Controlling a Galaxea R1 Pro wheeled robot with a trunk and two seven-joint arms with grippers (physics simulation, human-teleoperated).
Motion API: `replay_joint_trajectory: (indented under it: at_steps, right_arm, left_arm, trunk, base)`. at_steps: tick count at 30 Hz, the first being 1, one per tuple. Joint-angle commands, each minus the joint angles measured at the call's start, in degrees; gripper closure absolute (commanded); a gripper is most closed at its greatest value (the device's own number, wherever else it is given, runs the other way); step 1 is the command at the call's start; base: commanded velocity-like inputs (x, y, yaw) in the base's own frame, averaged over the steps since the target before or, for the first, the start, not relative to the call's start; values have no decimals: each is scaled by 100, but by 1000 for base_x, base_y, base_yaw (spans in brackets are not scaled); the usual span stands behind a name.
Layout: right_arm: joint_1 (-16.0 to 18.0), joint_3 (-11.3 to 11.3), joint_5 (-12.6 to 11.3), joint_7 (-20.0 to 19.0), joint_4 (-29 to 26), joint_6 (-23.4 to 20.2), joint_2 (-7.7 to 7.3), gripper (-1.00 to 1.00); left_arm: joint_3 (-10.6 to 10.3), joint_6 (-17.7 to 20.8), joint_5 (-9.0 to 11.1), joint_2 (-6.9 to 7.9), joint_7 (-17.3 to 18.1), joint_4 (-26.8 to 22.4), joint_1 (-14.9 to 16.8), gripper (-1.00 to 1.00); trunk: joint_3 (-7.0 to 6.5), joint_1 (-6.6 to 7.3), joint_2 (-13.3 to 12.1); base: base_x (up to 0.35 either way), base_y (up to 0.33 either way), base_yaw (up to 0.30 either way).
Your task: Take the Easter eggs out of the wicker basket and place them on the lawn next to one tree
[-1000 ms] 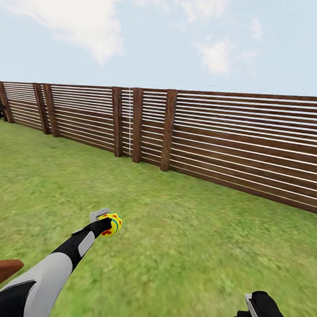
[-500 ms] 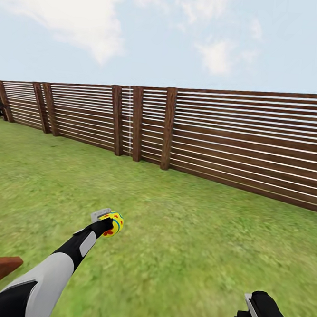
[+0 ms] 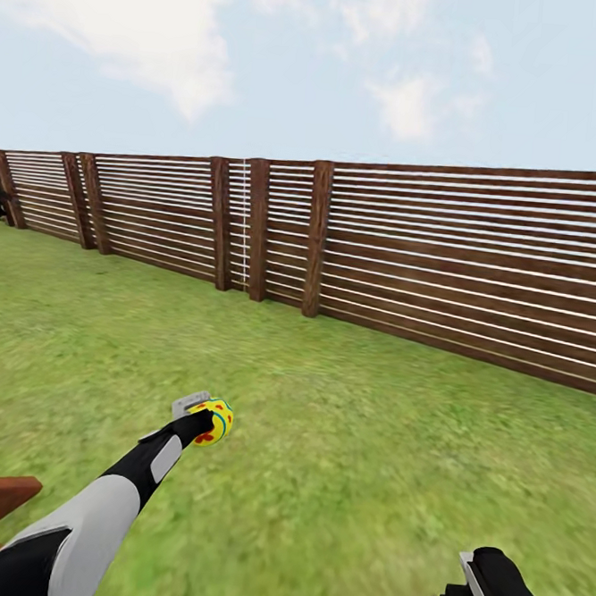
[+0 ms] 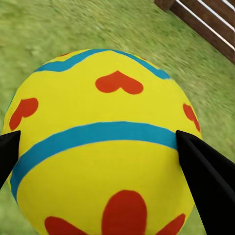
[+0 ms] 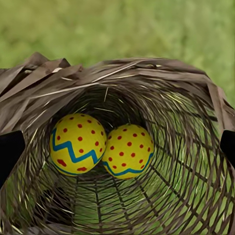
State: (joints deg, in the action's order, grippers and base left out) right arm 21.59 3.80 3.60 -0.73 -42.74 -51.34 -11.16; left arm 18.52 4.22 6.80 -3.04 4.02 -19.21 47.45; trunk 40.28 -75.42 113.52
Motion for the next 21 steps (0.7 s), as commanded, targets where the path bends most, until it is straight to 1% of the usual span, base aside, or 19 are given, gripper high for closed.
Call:
replay_joint_trajectory:
  at_steps: [1, 11, 17, 21]
  right_arm:
    - [3, 7, 35, -15, -7, -25, 5, -100]
    - [3, 7, 33, -15, -7, -25, 1, -100]
    - [3, 6, 35, -15, -7, -25, 2, -100]
    - [3, 6, 35, -15, -7, -25, 5, -100]
  left_arm:
    - [29, 44, 61, -4, 29, -12, 2, 100]
    - [29, 48, 59, -26, 29, -12, 2, 100]
    - [29, 38, 61, -56, 29, -12, 2, 100]
    - [29, 43, 62, -56, 29, -12, 2, 100]
  trunk:
    - [24, -22, 44]
    - [204, -241, 445]
    - [204, -241, 445]
    - [204, -241, 445]
  base:
    - [0, 0, 0]
    - [0, 0, 0]
    - [-14, 0, 0]
    - [-275, 0, 0]
